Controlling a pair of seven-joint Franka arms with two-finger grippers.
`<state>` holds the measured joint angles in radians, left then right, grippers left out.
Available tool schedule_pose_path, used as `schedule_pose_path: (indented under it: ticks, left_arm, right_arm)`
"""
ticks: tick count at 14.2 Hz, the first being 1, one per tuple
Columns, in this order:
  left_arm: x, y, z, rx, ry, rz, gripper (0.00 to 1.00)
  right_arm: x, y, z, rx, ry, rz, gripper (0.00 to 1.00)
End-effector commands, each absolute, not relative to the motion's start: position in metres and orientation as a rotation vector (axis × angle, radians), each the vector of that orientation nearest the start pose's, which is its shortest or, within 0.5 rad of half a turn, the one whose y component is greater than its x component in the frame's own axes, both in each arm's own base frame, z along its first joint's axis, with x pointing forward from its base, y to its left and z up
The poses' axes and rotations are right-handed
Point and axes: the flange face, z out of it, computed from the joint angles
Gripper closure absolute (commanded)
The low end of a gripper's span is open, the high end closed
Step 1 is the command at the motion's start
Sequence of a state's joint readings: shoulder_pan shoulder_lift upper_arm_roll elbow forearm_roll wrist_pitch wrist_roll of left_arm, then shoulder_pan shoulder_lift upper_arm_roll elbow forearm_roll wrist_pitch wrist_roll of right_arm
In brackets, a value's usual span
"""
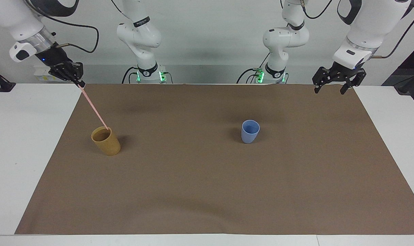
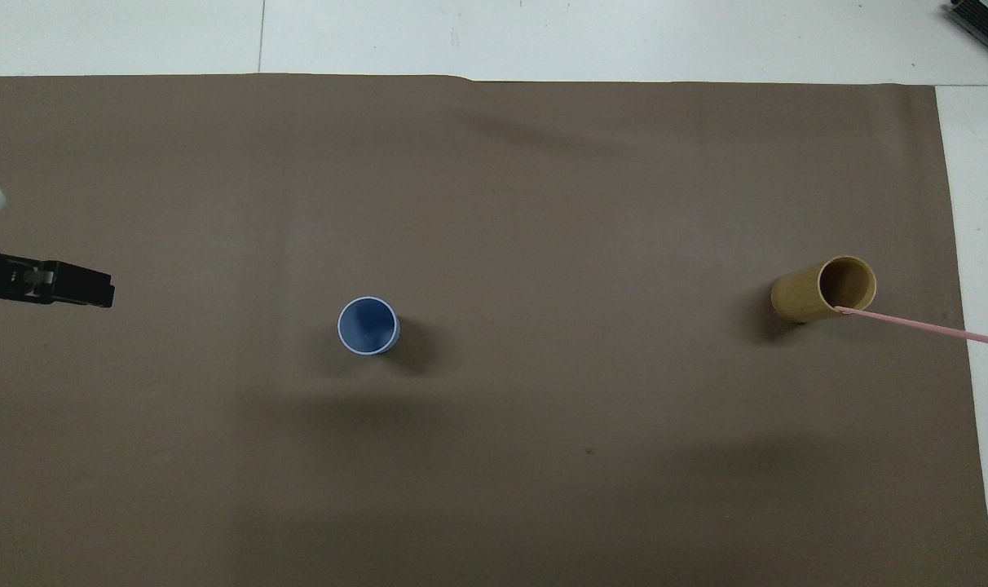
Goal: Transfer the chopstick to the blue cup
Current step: 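Reach the right gripper to the pink straw and grasp it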
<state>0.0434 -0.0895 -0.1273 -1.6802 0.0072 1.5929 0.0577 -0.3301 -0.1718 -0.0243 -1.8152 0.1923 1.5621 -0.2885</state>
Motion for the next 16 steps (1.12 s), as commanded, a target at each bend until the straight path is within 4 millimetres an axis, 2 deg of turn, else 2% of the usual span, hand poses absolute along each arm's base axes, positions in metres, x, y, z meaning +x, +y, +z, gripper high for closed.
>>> schedule_pose_path:
  ticks: [1,3,8,11,12,16]
  left_arm:
    - [0.520,-0.049,0.630,-3.116,0.238,0.039,0.00]
    - [0.519,-0.047,0.629,-3.116,0.229,0.056,0.00]
    - [0.518,-0.044,0.629,-3.120,0.147,0.077,0.00]
    - [0.519,-0.045,0.628,-3.120,0.094,0.069,0.00]
    - [0.520,-0.047,0.630,-3.122,0.099,0.050,0.00]
    - [0.520,-0.045,0.630,-3.121,0.104,0.052,0.00]
  right_arm:
    - [0.471,-0.136,0.624,-2.977,0.144,0.072,1.00]
    - [0.473,-0.112,0.644,-3.007,0.184,0.095,1.00]
    - [0.480,-0.022,0.681,-3.071,0.306,0.124,1.00]
    - [0.480,0.033,0.684,-3.080,0.420,0.142,1.00]
    - [0.478,0.053,0.683,-3.084,0.415,0.147,1.00]
    - [0.478,0.114,0.694,-3.082,0.435,0.150,1.00]
